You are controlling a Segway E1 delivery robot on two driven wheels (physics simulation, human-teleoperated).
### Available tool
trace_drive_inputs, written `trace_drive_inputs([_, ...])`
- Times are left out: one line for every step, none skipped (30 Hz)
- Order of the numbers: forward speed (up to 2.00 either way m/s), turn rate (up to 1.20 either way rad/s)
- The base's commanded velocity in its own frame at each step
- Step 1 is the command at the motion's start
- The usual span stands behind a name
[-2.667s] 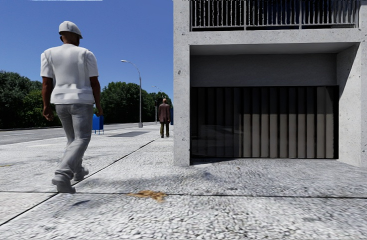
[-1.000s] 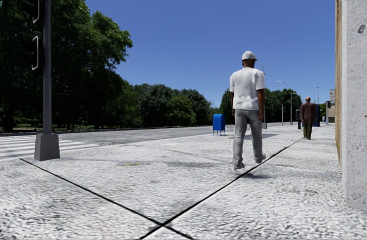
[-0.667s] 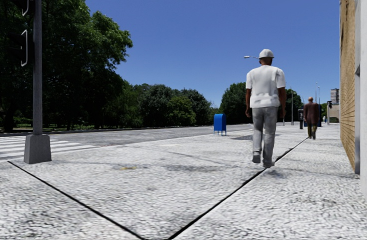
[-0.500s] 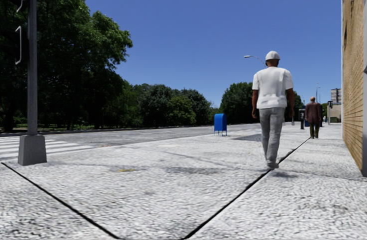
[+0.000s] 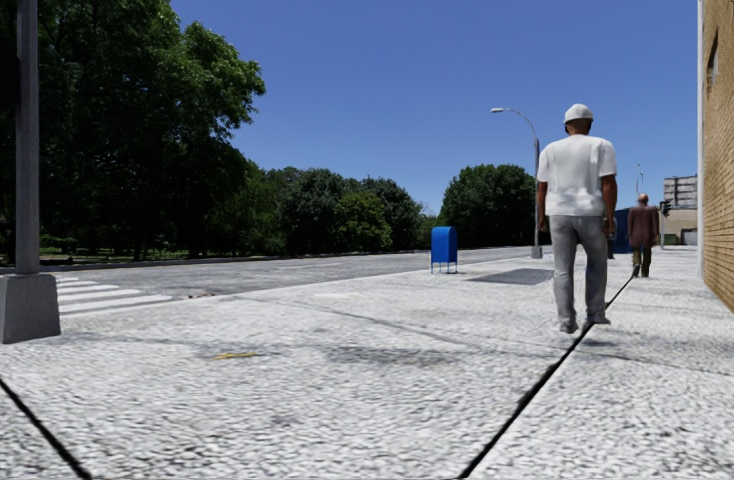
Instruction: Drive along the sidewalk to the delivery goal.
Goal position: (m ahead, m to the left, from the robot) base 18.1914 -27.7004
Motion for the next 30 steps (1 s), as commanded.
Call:
trace_drive_inputs([0.77, 0.0])
trace_drive_inputs([0.77, 0.0])
trace_drive_inputs([0.77, 0.0])
trace_drive_inputs([0.77, 0.0])
trace_drive_inputs([0.77, 0.0])
trace_drive_inputs([0.77, 0.0])
trace_drive_inputs([0.77, 0.0])
trace_drive_inputs([0.77, 0.0])
trace_drive_inputs([0.77, 0.0])
trace_drive_inputs([0.77, 0.0])
trace_drive_inputs([0.77, -0.18])
trace_drive_inputs([0.77, -0.39])
trace_drive_inputs([0.77, -0.73])
trace_drive_inputs([0.77, -0.73])
trace_drive_inputs([0.77, -0.97])
trace_drive_inputs([0.77, -1.09])
trace_drive_inputs([0.77, -1.14])
trace_drive_inputs([0.77, -1.2])
trace_drive_inputs([0.77, -1.2])
trace_drive_inputs([0.77, -1.2])
trace_drive_inputs([0.77, -1.2])
trace_drive_inputs([0.77, -1.02])
trace_drive_inputs([0.77, -0.54])
trace_drive_inputs([0.77, -0.37])
trace_drive_inputs([0.77, -0.37])
trace_drive_inputs([0.77, -0.26])
trace_drive_inputs([0.77, -0.06])
trace_drive_inputs([0.77, 0.0])
trace_drive_inputs([0.77, 0.0])
trace_drive_inputs([0.77, 0.0])
